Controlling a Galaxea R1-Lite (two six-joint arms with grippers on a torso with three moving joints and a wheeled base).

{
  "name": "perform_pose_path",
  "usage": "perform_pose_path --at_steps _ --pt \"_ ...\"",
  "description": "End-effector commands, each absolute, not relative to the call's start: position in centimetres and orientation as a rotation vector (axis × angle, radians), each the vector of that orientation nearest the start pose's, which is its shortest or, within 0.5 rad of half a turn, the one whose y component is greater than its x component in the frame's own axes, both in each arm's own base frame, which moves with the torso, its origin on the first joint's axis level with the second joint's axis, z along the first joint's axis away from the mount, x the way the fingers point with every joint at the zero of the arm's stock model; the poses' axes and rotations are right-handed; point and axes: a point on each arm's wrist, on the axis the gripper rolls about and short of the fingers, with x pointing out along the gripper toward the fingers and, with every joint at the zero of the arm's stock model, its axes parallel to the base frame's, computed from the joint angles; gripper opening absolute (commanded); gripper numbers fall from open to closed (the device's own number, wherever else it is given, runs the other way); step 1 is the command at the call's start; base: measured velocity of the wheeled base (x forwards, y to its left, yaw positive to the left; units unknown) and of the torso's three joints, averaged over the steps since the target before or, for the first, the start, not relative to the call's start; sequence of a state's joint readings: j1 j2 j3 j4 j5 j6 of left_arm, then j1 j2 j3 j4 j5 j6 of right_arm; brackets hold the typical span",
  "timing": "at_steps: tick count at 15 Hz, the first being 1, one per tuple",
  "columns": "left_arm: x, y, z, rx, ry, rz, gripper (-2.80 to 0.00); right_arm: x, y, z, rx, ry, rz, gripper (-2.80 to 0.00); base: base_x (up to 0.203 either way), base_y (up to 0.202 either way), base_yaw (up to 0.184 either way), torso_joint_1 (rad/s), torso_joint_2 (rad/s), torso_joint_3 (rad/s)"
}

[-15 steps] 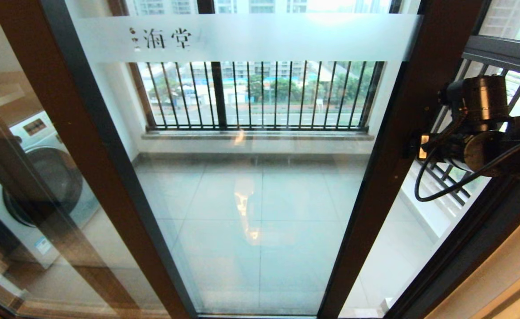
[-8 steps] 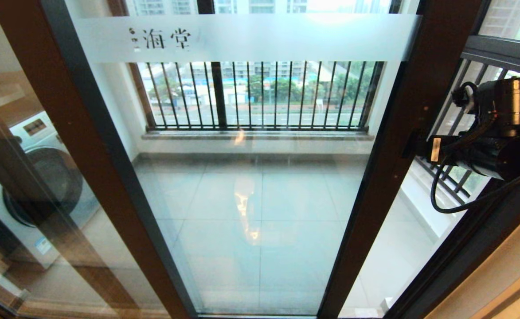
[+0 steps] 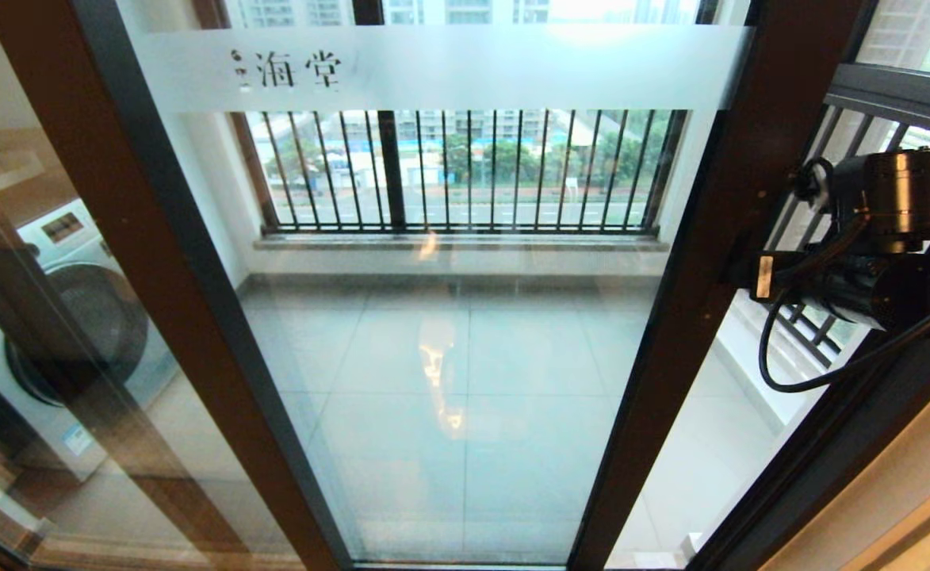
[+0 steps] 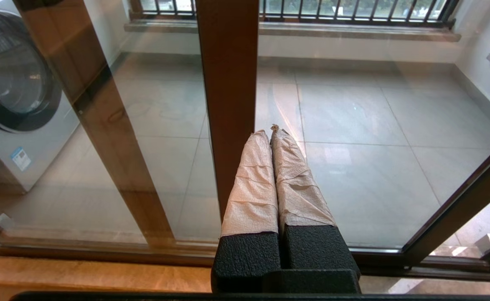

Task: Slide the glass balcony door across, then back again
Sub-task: Close the slid door

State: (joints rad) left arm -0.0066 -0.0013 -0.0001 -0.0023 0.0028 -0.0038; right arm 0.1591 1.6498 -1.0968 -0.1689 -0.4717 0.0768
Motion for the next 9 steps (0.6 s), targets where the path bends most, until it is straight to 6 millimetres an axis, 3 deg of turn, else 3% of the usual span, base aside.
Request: perform_pose_path --at_steps 1,9 --pt "-2.3 0.0 7.6 -0.005 -0.003 -0.004 -2.8 30.8 4.0 22.8 -0.047 0.363 -0.323 0.0 0.0 0.0 0.0 0.0 0.0 0.0" --pt "-2.3 0.0 7.6 -0.005 -0.003 -0.004 -2.8 31.7 2.2 22.5 -0.046 0.36 -0.392 0.0 0.0 0.0 0.0 0.0 0.0 0.0"
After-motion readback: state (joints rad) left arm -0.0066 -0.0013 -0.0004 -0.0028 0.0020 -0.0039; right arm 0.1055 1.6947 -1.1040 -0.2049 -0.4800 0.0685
